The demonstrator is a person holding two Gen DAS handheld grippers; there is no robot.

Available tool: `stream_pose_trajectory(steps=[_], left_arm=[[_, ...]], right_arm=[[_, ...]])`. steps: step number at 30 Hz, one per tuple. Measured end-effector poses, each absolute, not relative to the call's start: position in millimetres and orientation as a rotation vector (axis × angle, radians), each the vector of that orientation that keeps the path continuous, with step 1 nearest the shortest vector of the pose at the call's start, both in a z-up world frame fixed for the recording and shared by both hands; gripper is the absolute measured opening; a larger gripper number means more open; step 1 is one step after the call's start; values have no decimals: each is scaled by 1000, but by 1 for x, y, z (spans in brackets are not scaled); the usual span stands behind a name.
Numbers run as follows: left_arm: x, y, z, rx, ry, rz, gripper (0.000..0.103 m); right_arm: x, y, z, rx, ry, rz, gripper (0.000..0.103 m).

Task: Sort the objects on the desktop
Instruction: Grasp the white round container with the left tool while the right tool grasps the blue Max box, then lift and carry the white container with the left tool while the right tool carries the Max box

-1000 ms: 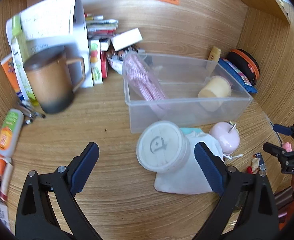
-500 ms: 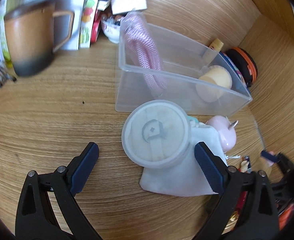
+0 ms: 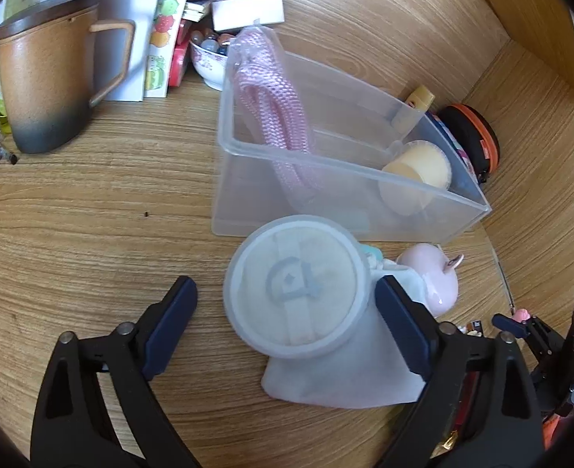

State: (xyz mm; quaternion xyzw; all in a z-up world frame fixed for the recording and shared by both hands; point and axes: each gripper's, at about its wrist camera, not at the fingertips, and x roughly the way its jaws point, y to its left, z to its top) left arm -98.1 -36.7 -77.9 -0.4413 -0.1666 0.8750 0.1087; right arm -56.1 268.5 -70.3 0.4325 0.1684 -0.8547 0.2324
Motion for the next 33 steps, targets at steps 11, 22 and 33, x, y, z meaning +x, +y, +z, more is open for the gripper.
stream_pose_trajectory(steps=[11,22,33], left_arm=[[-105,-32,-78,-1279,-483,2533,73],[-99,-24,-70,-1238,-389,2615,69],[-88,-22,-61,-1205,-324,2711,69]], right_arm=[[-57,271,-71,1188,385,-2296,47],[-65,272,-70,1183,385,-2339,25],[-73,277,-61,1170,394,-2404,25]])
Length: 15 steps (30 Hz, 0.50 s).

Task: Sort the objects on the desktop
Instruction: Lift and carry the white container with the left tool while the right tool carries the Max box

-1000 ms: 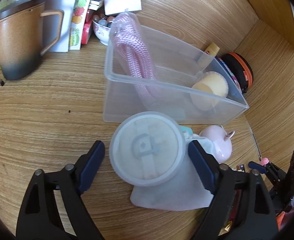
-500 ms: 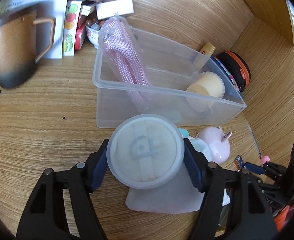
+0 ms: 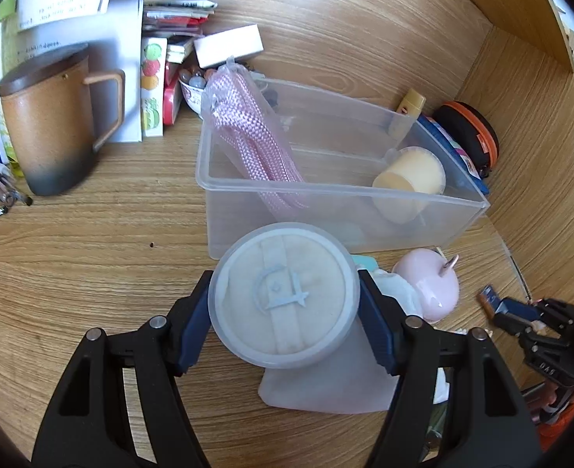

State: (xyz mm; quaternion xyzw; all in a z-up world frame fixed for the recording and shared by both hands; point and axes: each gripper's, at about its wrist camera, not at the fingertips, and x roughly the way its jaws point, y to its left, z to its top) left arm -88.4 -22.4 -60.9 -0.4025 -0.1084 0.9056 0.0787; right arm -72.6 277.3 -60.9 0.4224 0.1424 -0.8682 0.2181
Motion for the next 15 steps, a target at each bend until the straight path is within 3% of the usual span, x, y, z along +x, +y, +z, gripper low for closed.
stream_pose_trajectory(steps=[15], left_arm=[[-80,-16,-45,-1155,-207,2804,69]], right_arm=[[-84,262,-18,978,400,-2463,25]])
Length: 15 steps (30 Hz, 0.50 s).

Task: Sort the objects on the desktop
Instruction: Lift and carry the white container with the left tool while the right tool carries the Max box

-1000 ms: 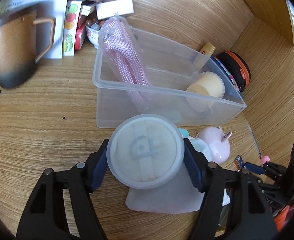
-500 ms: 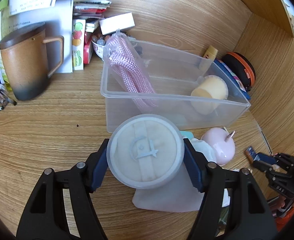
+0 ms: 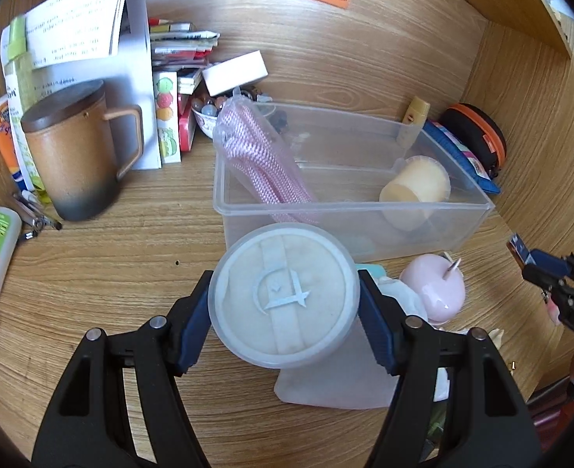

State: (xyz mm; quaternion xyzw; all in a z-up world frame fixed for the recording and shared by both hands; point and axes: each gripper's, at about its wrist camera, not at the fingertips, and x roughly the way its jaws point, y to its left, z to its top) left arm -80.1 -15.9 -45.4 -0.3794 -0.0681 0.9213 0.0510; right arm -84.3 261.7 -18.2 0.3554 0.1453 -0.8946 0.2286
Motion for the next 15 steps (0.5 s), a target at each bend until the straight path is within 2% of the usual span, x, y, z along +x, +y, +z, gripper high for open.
stream_pose_trajectory(steps=[15], left_arm=[[-72,-20,-3,-1012,-157,2888,69]], right_arm=[[-99,234,21,794,397,-2442,25]])
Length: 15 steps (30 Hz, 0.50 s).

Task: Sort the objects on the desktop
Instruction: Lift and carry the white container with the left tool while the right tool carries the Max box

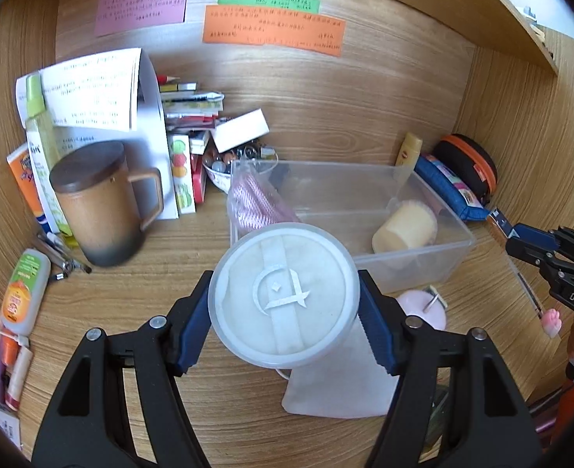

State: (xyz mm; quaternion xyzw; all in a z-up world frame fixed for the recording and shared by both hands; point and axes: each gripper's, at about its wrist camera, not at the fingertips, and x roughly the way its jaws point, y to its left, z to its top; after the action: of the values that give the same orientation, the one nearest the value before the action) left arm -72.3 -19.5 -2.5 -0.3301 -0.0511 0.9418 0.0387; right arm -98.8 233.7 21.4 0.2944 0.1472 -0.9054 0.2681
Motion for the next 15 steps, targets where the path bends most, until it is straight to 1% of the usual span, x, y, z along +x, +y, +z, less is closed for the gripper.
stream_pose_trajectory(steps=[15], left_arm=[[-92,-14,26,-924,-90,2926,69]], right_arm=[[-130,199,38,721,383,-2383,25]])
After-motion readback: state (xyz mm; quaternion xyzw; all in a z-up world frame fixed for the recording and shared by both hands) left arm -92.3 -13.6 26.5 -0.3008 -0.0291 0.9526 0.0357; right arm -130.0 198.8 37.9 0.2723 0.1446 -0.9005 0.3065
